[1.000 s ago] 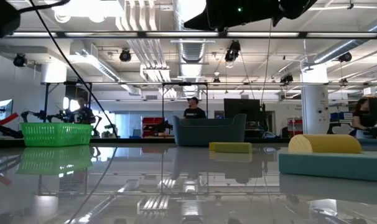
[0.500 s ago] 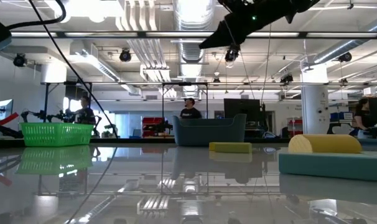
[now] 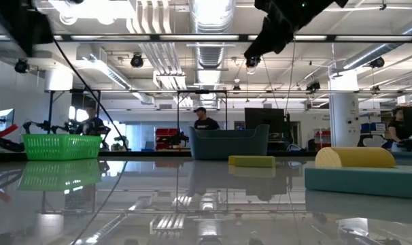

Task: Sort & place blocks by color
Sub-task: Put the blue block into the green bin

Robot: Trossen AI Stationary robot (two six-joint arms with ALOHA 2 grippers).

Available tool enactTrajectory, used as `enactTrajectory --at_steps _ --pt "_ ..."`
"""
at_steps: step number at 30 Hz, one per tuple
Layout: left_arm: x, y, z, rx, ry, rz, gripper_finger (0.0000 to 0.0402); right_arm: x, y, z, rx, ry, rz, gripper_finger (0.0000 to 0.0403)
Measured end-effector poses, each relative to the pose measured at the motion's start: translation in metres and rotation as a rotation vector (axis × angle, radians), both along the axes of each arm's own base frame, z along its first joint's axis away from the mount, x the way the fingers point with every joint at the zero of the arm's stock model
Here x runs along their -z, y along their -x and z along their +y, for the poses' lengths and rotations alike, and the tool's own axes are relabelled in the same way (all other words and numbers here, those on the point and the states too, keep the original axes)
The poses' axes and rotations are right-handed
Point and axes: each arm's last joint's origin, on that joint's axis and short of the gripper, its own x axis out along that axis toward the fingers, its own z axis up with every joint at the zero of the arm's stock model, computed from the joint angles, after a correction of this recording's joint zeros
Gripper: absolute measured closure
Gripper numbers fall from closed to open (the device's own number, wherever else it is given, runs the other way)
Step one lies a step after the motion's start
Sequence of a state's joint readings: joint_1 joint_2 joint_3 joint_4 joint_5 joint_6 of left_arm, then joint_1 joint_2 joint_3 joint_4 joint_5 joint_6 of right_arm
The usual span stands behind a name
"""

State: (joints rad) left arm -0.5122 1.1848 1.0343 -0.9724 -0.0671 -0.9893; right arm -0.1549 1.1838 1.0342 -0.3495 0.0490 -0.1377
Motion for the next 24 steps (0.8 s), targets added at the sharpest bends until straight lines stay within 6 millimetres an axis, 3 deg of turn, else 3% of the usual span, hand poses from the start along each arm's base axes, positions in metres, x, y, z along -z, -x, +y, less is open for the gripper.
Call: enactTrajectory --at_steps 6,12,19,24 --pt "-0.003 -0.027 0.028 0.191 -0.284 -0.223 0.0219 -0.002 0.001 0.030 -0.054 -0.074 0.067 0.0394" --pt "0.006 -0.047 0.048 0.388 -0.505 -0.383 0.0219 0.023 0.007 0.058 -0.075 -0.135 0.148 0.0394" --pt "0.013 -0.062 0.065 0.416 -0.741 -0.545 0.0219 0.052 0.025 0.066 0.160 -0.326 0.332 0.0394" --pt "0.014 -0.066 0.074 0.337 -0.895 -0.569 0.0219 0.068 0.052 0.062 0.612 -0.541 0.540 0.0388"
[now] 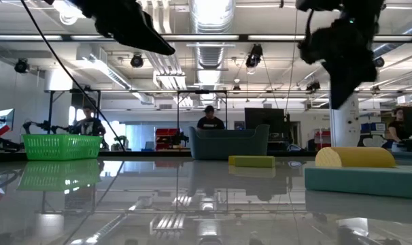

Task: Sort & place blocks by color
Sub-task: Put the blue block into the green bin

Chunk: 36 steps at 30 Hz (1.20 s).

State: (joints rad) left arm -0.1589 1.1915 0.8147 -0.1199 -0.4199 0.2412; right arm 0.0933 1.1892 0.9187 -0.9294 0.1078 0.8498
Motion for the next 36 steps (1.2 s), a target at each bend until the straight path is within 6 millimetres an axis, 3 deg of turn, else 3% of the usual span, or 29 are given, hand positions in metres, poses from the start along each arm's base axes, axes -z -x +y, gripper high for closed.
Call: enactTrajectory --at_steps 4,11,19,26,36 --pt "0.001 0.000 0.006 -0.056 -0.072 0.003 0.0219 0.009 0.012 0.000 0.128 -0.019 0.106 0.0352" --pt "0.000 0.002 0.008 -0.074 -0.097 0.017 0.0219 0.034 0.024 -0.004 0.279 0.054 0.155 0.0241" --pt "-0.001 0.002 0.009 -0.069 -0.109 0.009 0.0219 0.067 0.034 -0.005 0.380 0.031 0.123 0.0153" --pt "0.000 0.000 0.009 -0.061 -0.126 -0.008 0.0219 0.086 0.045 -0.006 0.440 0.025 0.133 0.0141" --pt "-0.006 -0.003 0.009 -0.065 -0.123 -0.070 0.0219 0.097 0.048 -0.007 0.366 0.084 0.097 0.0176"
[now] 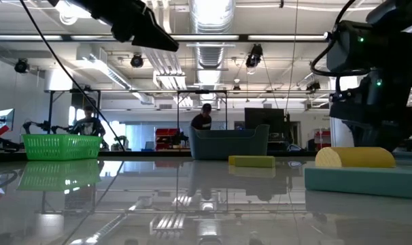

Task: Sort & place blocks by color
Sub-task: Put the blue block into the green bin

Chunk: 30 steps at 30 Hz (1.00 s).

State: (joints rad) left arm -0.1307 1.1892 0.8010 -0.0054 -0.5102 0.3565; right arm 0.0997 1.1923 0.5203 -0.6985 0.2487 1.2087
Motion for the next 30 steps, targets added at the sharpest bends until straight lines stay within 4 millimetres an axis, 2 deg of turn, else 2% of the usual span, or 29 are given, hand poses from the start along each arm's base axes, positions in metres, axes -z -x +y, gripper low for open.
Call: enactTrajectory --at_steps 5,11,15,18,25,30 --pt "-0.001 -0.001 0.000 -0.001 0.006 -0.032 0.0219 0.003 -0.005 -0.001 -0.044 0.058 -0.064 0.0236" --pt "-0.002 -0.002 -0.001 0.029 0.021 -0.040 0.0219 0.002 -0.008 -0.002 -0.061 0.101 -0.093 0.0359" --pt "-0.001 -0.003 -0.006 0.207 0.091 -0.032 0.0219 -0.004 -0.015 -0.001 -0.126 0.116 -0.116 0.0359" --pt "-0.001 -0.004 -0.010 0.320 0.136 -0.038 0.0219 -0.016 -0.027 0.003 -0.227 0.196 -0.174 0.0360" --pt "-0.009 -0.006 -0.011 0.350 0.145 -0.161 0.0219 -0.045 -0.058 0.017 -0.453 0.415 -0.379 0.0360" --pt "-0.014 -0.012 -0.013 0.408 0.173 -0.251 0.0219 -0.066 -0.077 0.032 -0.655 0.597 -0.595 0.0360"
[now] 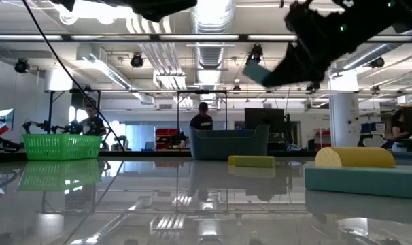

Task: Sort & place blocks by color
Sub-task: Put the blue block into the green bin

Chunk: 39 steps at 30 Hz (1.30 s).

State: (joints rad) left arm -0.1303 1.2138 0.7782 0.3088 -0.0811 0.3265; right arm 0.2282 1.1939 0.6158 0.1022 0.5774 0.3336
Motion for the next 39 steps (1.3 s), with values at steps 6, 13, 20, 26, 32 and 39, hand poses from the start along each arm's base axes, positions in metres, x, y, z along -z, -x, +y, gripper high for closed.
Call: enactTrajectory --at_steps 6,13,20,26,32,39 --pt "0.004 -0.017 -0.002 0.009 0.012 -0.092 0.0219 -0.025 -0.009 0.012 -0.181 0.184 -0.228 0.0360" --pt "0.014 -0.037 -0.003 0.022 0.030 -0.203 0.0219 -0.034 -0.012 0.015 -0.296 0.250 -0.295 0.0360" --pt "0.030 -0.057 -0.001 0.015 0.087 -0.297 0.0219 -0.034 -0.012 0.016 -0.354 0.306 -0.284 0.0360" --pt "0.041 -0.070 0.006 -0.006 0.089 -0.288 0.0219 -0.037 -0.012 0.017 -0.397 0.335 -0.311 0.0360" --pt "0.038 -0.072 0.006 0.006 0.063 -0.298 0.0264 -0.037 -0.013 0.016 -0.393 0.364 -0.298 0.0360" --pt "0.039 -0.070 0.006 0.018 0.066 -0.295 0.0361 -0.037 -0.013 0.016 -0.384 0.337 -0.306 0.0360"
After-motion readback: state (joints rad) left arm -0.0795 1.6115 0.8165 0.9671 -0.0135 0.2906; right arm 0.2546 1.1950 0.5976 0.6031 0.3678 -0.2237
